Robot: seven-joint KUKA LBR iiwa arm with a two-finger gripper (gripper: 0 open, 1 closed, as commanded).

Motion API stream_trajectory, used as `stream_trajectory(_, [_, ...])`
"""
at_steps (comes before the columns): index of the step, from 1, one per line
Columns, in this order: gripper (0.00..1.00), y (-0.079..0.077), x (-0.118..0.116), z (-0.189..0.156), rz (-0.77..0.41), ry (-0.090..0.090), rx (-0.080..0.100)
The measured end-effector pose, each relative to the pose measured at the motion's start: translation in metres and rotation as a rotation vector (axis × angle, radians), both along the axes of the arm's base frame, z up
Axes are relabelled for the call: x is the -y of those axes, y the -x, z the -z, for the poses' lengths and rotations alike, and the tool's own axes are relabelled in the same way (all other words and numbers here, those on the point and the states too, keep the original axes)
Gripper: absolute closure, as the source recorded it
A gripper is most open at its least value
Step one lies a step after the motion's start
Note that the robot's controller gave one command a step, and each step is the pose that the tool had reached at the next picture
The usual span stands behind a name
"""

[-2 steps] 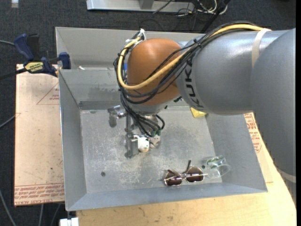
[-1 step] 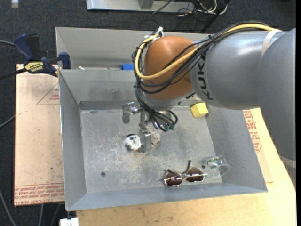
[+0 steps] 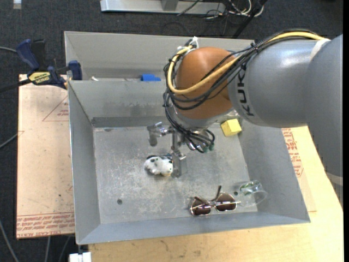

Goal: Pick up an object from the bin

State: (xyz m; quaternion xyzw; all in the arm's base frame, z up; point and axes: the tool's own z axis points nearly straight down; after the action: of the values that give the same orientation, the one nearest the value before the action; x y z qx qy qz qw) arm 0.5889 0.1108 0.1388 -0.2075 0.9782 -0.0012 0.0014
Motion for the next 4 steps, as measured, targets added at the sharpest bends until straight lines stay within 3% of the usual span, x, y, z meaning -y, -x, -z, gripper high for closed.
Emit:
stream_trajectory(1, [1.00, -0.029, 0.020, -0.009, -0.253, -0.004, 0.000])
stream_trajectory(2, [0.00, -0.029, 0.020, -0.009, -0.253, -0.004, 0.000])
stream_trajectory(4, [0.00, -0.025, 0.006, 0.011, -0.315, -0.001, 0.008])
